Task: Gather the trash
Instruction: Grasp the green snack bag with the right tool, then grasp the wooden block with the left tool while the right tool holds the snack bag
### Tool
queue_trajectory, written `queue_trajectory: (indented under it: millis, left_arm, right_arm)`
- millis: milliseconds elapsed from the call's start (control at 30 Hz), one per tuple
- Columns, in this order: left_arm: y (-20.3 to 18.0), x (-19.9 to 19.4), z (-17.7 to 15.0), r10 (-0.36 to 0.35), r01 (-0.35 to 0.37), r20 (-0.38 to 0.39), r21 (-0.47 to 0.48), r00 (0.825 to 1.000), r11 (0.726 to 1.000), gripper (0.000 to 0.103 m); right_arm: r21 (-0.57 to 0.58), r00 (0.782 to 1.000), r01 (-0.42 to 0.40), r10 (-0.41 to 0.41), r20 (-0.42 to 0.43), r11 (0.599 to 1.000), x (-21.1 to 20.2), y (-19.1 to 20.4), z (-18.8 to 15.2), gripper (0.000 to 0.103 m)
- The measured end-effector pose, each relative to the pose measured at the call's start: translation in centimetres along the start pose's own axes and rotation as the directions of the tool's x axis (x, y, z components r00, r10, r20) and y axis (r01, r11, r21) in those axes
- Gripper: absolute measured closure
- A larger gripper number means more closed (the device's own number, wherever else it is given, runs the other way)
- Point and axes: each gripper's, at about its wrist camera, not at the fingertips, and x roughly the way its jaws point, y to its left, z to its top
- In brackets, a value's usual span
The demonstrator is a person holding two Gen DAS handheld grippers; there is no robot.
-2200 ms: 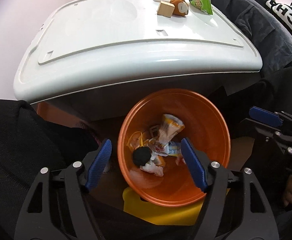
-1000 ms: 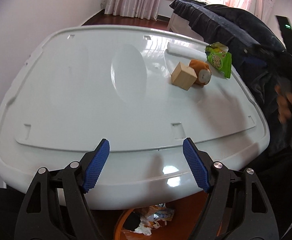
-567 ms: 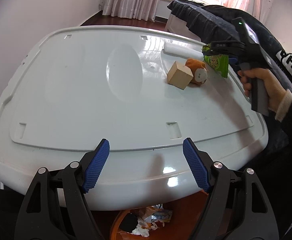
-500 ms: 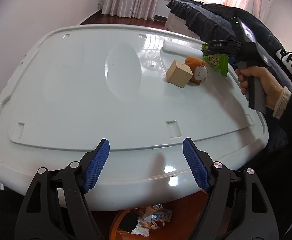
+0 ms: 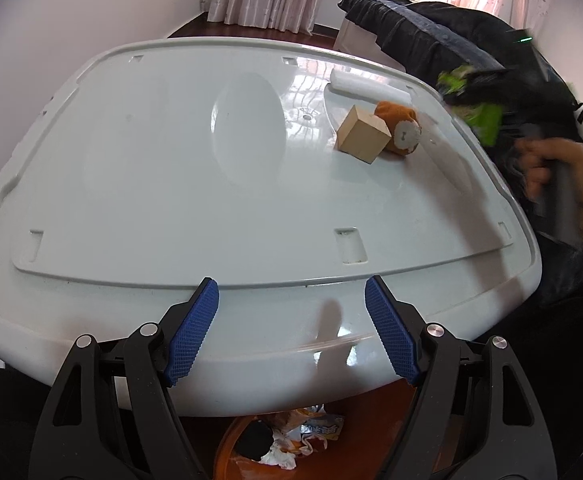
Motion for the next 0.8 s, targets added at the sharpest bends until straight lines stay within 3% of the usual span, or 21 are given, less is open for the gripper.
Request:
queue_trajectory:
  millis: [100,233,333,533,800]
  left_arm:
    - [-0.9,-0.1,-0.1,0.003,-0.003,0.011,0.037,1.000,0.999,0.029]
    - [-3.0,0.1,0.9,-0.017,0.014,0.021,0.113,1.000,0.993,0.029]
    - [-4.7,0.8,2.5,-0.015,0.009,0.039,0.165,0.999,0.986,0.029]
    - [-6.5,4.0,6.4,0.045,-0.051,0.035,0.199,0.998,0.979,0.029]
    - [-6.3,8.1,10.5,0.042,-0.042,-0.001,0.160,0.999,0.986,0.029]
  right_arm:
    - [-0.003,0.996,-0.075,0.075,0.052,0.997,-4.5,0.4,-3.1,0.067]
    - [-0.051,0.993,-0.063,0.067,0.094,0.997,-7.8,0.4,-7.7,0.067]
    - [-0.056,0.995,-0.061,0.065,0.075,0.997,-8.1,-0.1,-9.3,0.066]
    - [0.024,0.995,-0.083,0.082,0.052,0.996,-6.4,-1.3,-7.4,0.066]
    - [0.068,0.993,-0.115,0.112,0.044,0.991,-6.5,-1.5,-7.5,0.066]
